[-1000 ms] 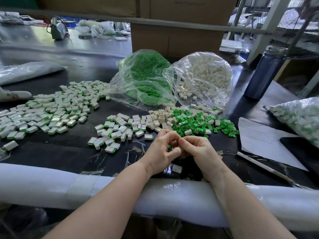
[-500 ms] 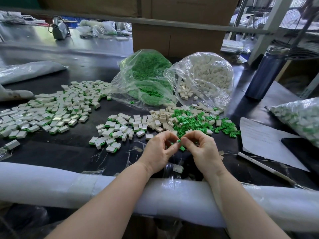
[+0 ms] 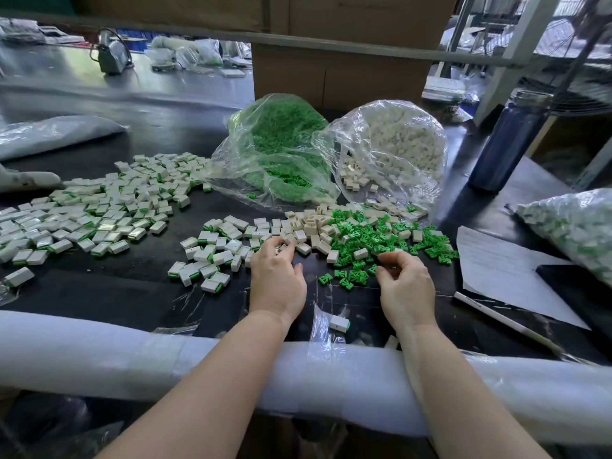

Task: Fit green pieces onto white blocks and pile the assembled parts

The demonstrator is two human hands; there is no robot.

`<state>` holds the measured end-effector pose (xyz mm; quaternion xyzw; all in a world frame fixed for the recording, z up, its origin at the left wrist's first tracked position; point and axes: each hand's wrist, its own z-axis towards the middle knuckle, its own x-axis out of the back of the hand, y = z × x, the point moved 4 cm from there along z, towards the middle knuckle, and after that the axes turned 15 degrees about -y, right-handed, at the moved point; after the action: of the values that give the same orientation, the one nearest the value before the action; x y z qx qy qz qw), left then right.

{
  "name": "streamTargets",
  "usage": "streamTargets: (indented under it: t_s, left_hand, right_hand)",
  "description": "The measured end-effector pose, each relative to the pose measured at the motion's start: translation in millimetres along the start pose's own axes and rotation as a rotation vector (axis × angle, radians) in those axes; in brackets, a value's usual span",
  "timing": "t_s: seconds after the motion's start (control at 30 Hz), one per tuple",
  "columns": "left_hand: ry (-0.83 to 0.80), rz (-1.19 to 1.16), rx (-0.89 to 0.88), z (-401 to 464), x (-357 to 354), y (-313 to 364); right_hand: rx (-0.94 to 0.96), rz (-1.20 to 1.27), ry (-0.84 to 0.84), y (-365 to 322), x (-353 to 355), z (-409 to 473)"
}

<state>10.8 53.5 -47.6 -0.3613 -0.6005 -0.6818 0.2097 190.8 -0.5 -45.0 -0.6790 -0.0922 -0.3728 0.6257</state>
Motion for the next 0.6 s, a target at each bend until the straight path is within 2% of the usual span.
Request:
streamTargets:
  t_s: [0.13,0.37,0.6]
  left_hand:
    - [-0.039,0.095,-0.012,0.6,-3.6,1.9]
    - [-0.01,0.064,-0.128,-3.2,-4.4,7.3]
    - [0.01,0.078,-0.206,-4.4,-7.3,9.9]
  right_hand:
    - [0.029,-0.145,-0.047,-4.7,-5.4,0.2]
    - [-0.015,-0.398,-0.122,-7.5,-16.1,8.3]
    - [-0.019,-0.383,-0.022,-9.2,-15.8,11.5]
